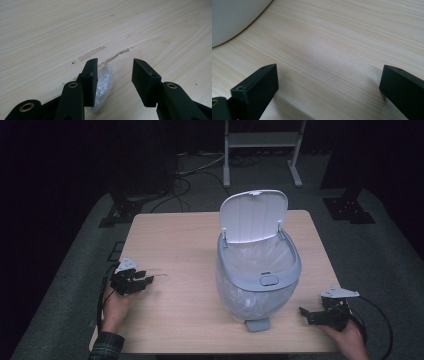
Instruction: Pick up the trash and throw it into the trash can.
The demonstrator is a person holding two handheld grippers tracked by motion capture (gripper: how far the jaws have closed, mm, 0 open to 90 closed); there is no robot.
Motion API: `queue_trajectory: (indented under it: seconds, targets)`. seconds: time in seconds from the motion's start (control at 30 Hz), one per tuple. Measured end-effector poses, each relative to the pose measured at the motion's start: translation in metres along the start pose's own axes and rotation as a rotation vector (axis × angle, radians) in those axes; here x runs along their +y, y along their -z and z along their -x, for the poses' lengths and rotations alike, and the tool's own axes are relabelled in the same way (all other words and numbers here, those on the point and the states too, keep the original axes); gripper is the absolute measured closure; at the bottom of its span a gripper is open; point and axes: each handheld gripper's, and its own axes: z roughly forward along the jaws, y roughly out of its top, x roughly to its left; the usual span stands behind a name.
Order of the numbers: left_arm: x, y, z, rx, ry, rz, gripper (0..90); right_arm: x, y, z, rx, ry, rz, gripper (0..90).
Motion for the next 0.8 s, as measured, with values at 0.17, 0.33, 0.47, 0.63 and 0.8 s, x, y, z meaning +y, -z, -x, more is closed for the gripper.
queue_trajectory:
  seconds: [0.17,0.33,0.47,0.63,0.8]
  targets:
    - [-0.003,-0.01,-0.006,0.006,-0.002,-0.033,54.1,0.0,0.0,0.0,0.0,0.0,0.0,1.1]
    - [-0.006,-0.016,-0.009,0.01,0.005,-0.058,53.5,0.0,0.0,0.0,0.0,0.0,0.0,1.1]
    - [-0.009,-0.021,-0.01,0.013,0.014,-0.082,54.1,0.0,0.0,0.0,0.0,0.0,0.0,1.1]
    - [-0.014,-0.023,-0.01,0.021,0.026,-0.078,59.5,0.0,0.0,0.0,0.0,0.0,0.0,1.1]
    - [-0.015,-0.021,-0.01,0.017,0.028,-0.075,64.7,0.0,0.0,0.0,-0.001,-0.001,-0.001,1.1]
